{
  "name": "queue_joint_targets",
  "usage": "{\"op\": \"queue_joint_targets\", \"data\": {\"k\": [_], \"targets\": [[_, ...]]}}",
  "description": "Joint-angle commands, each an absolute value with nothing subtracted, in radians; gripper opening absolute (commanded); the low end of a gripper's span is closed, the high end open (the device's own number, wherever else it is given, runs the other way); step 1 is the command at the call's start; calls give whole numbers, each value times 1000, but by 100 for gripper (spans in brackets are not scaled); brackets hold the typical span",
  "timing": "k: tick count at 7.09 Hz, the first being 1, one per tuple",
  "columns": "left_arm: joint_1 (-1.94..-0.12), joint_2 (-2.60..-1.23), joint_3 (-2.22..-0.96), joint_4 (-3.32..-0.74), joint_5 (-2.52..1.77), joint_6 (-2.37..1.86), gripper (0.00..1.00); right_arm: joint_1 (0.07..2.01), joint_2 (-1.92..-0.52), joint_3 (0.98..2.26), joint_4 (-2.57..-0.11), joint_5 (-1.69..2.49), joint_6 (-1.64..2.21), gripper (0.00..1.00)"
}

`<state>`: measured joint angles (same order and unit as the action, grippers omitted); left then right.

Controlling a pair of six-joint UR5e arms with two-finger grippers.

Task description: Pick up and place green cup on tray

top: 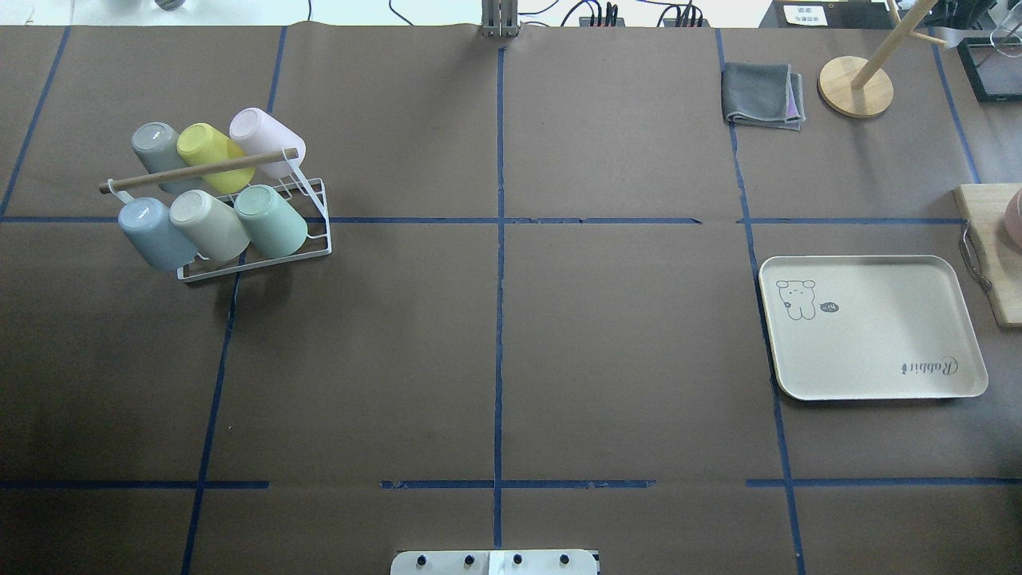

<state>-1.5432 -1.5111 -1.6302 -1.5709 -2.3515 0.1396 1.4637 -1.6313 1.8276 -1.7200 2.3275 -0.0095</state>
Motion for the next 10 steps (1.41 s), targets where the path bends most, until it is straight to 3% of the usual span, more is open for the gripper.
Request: {"op": "queue_joint_targets", "data": {"k": [1,4,7,10], "targets": [[-1543,-1512,-1631,-1572,-2352,140,100,1463,-1626,1835,-1622,2339,-26,100],[-1543,-1514,-1626,-1577,-2352,140,100,1370,-1600,1810,-1496,2356,100,100],[-1542,-1513,-1601,-1577,-2353,140,100,1193,-1688,1714,-1066,2292,528,99],[-1528,-1516,-1568,-1582,-2353,147,100,1120,-1712,1437,-671,2267,615,83]]}}
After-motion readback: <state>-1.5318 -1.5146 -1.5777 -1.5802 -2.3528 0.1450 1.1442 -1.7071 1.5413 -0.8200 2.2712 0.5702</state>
